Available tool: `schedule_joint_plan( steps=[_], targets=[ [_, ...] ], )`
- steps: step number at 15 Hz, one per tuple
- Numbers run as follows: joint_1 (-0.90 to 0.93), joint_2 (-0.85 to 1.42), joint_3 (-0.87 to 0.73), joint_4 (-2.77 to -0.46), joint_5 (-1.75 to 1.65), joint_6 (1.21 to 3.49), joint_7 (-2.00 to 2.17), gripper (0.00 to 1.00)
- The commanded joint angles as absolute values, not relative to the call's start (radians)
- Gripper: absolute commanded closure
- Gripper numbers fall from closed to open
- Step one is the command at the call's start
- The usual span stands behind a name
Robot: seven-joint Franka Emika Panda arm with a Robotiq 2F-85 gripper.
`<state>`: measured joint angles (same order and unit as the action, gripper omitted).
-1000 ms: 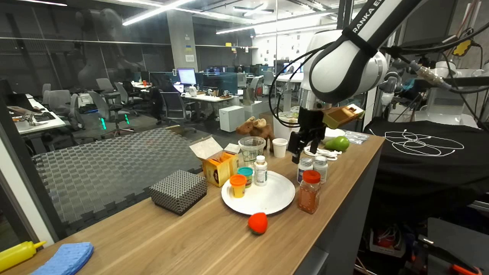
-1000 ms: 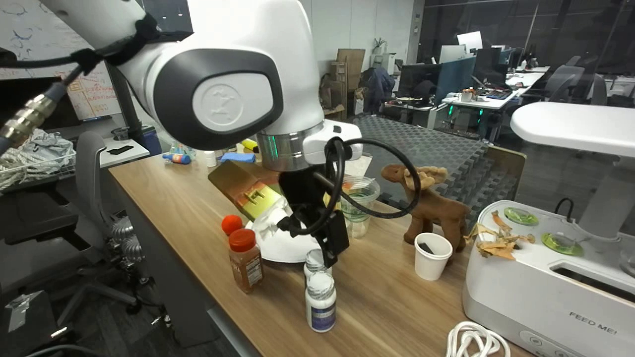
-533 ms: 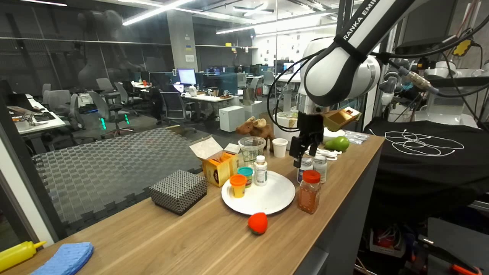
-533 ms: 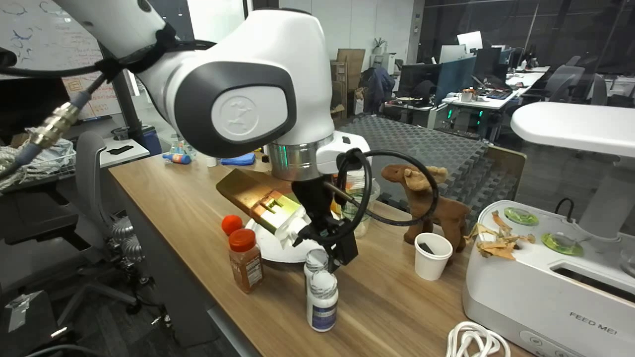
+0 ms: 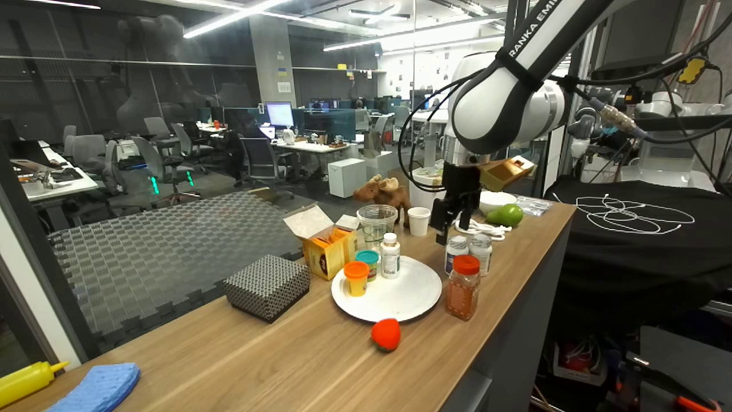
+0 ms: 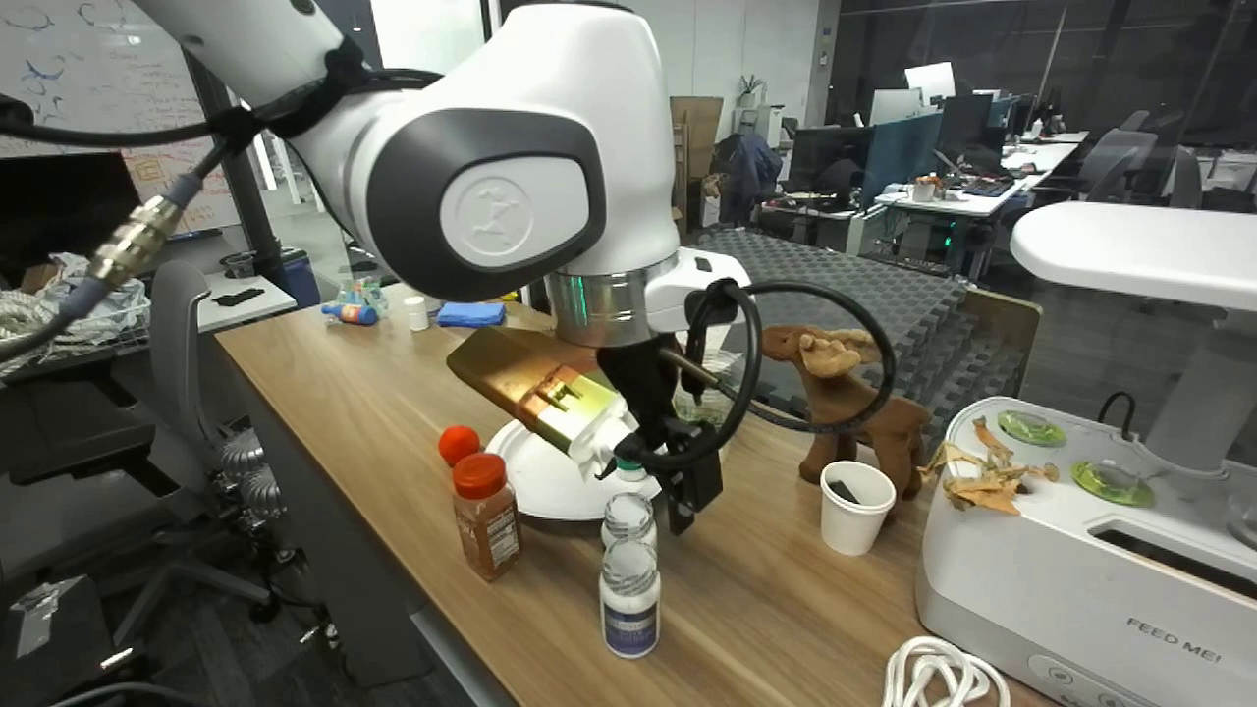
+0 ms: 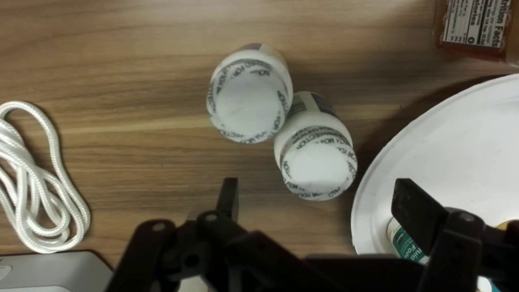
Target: Pick up all the objects surrounding the white plate and arrange them on the plate
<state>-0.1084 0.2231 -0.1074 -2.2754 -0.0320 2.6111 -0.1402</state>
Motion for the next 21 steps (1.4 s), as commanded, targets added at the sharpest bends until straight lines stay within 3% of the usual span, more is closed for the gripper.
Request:
schedule_joint_plan(
  steps=[1, 5, 6, 7, 14, 15, 21],
  targets=[
    [-0.106, 0.229, -0.101, -2.260, -0.048, 2.604, -0.132, 0.00],
    [-0.105, 0.233, -0.093, -2.263, -0.041, 2.606, -0.138, 0.00],
    [-0.104, 0.235, -0.092, -2.264, -0.043, 2.607, -0.137, 0.09],
    [-0.103, 0.236, -0.091, -2.264, -0.045, 2.607, -0.136, 0.28],
    [-0.090, 0.218, -0.122, -2.280, -0.141, 2.603, -0.078, 0.81],
    [-0.091, 0.216, -0.126, -2.282, -0.156, 2.603, -0.067, 0.77],
    [-0.097, 0.195, -0.111, -2.264, -0.096, 2.558, -0.017, 0.80]
  ],
)
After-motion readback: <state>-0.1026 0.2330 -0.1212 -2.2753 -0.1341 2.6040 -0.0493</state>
